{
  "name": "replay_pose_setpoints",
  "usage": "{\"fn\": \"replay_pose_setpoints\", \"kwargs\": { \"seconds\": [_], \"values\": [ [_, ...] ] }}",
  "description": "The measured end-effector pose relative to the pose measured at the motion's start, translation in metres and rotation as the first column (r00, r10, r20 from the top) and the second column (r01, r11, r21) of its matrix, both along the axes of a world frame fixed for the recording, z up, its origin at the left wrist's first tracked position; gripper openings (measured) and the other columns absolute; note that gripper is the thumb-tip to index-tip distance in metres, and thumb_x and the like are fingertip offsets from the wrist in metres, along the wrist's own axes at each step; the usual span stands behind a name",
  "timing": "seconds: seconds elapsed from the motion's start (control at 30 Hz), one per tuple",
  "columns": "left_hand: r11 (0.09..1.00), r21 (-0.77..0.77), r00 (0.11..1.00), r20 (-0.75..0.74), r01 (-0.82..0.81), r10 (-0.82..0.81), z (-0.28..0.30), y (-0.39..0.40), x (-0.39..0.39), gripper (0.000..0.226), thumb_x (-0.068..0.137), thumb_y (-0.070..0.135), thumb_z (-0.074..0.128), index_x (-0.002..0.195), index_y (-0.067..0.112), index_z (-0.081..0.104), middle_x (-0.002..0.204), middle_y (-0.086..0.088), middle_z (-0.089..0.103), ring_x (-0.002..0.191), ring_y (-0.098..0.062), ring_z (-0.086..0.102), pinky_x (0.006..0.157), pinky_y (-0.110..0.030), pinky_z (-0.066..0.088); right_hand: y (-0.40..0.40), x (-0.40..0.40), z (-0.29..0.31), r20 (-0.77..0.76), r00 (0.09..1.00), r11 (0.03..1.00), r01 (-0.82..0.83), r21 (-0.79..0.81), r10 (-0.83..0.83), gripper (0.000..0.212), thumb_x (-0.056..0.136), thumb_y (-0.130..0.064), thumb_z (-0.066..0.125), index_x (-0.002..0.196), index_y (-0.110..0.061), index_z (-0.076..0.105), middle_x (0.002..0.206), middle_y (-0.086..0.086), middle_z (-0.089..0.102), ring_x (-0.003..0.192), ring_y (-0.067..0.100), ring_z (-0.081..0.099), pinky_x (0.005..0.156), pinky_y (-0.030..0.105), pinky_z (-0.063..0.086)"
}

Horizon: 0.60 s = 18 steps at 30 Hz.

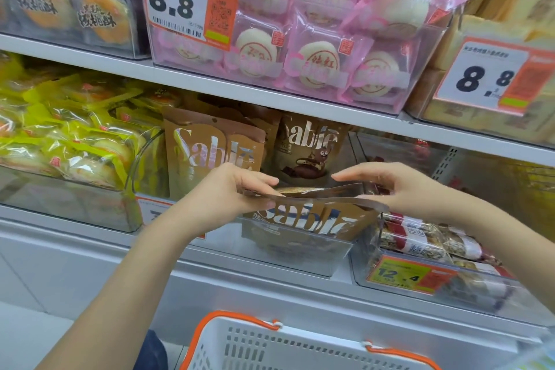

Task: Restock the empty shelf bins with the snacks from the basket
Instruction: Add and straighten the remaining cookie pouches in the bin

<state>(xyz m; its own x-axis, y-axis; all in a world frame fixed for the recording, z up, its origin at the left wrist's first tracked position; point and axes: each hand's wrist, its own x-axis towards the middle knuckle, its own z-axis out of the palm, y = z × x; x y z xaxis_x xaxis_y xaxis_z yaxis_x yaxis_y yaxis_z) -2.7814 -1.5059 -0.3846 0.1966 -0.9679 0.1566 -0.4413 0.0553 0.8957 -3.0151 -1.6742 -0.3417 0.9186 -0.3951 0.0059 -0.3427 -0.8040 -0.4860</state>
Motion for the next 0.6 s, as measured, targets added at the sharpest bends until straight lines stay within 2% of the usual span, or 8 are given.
{"fn": "replay_pose_setpoints", "kwargs": {
  "seconds": [0.1,0.17,0.2,0.27,0.33,0.47,0.6],
  "values": [
    [0.999,-0.025,0.999,-0.003,-0.038,0.038,-0.002,0.001,-0.002,0.032,0.076,0.005,0.074,0.079,0.037,0.076,0.120,0.008,0.063,0.110,0.000,0.056,0.090,-0.016,0.045,-0.004,0.022,-0.008,0.076,0.996,0.986,0.050,-0.159,-0.038,0.017,0.088,-0.024,0.064,0.103,-0.030,0.069,0.095,-0.023,0.067,0.086,-0.009,0.061,0.077,0.013,0.044],
    [0.995,-0.054,0.997,-0.001,-0.080,0.080,-0.003,0.001,-0.004,0.033,0.075,0.005,0.075,0.079,0.038,0.076,0.131,0.005,0.056,0.116,-0.005,0.053,0.096,-0.023,0.044,-0.009,0.037,-0.010,0.161,0.975,0.936,0.195,-0.292,-0.153,0.018,0.091,-0.027,0.061,0.106,-0.023,0.070,0.089,-0.015,0.066,0.073,-0.002,0.057,0.072,0.024,0.046],
    [0.993,-0.062,0.995,-0.002,-0.100,0.100,-0.004,0.000,-0.005,0.032,0.075,0.004,0.075,0.080,0.035,0.076,0.136,0.004,0.052,0.120,-0.008,0.052,0.096,-0.024,0.043,-0.014,0.043,-0.009,0.196,0.951,0.901,0.291,-0.321,-0.237,0.024,0.093,-0.029,0.058,0.112,-0.019,0.068,0.094,-0.008,0.066,0.077,0.005,0.058,0.073,0.026,0.046],
    [0.991,-0.058,0.992,0.003,-0.123,0.123,-0.004,-0.001,-0.005,0.028,0.075,0.002,0.075,0.086,0.027,0.076,0.144,0.005,0.043,0.127,-0.010,0.046,0.097,-0.021,0.041,-0.028,0.054,-0.006,0.234,0.894,0.836,0.442,-0.326,-0.382,0.033,0.096,-0.032,0.052,0.122,-0.016,0.061,0.113,0.005,0.066,0.097,0.022,0.060,0.081,0.030,0.046],
    [0.990,-0.043,0.991,0.014,-0.135,0.136,-0.004,-0.002,-0.005,0.025,0.076,0.003,0.075,0.089,0.024,0.076,0.150,0.006,0.034,0.134,-0.011,0.038,0.103,-0.024,0.036,-0.041,0.064,-0.006,0.203,0.861,0.777,0.508,-0.371,-0.466,0.037,0.098,-0.034,0.046,0.129,-0.016,0.056,0.127,0.008,0.060,0.112,0.030,0.056,0.090,0.035,0.043],
    [0.991,-0.029,0.991,0.033,-0.128,0.129,0.000,-0.002,-0.004,0.027,0.076,0.003,0.075,0.083,0.029,0.075,0.151,0.005,0.034,0.136,-0.013,0.036,0.103,-0.025,0.034,-0.054,0.080,-0.011,0.189,0.828,0.707,0.551,-0.444,-0.527,0.036,0.101,-0.032,0.041,0.127,-0.013,0.055,0.127,0.013,0.059,0.110,0.034,0.056,0.088,0.039,0.045],
    [0.994,-0.010,0.990,0.091,-0.105,0.105,0.001,0.000,-0.002,0.025,0.078,0.005,0.074,0.088,0.027,0.077,0.149,0.003,0.038,0.133,-0.011,0.039,0.101,-0.026,0.037,-0.062,0.089,-0.014,0.248,0.790,0.630,0.602,-0.491,-0.561,0.037,0.100,-0.029,0.040,0.125,-0.004,0.052,0.123,0.019,0.057,0.110,0.038,0.054,0.087,0.042,0.045]
  ]
}}
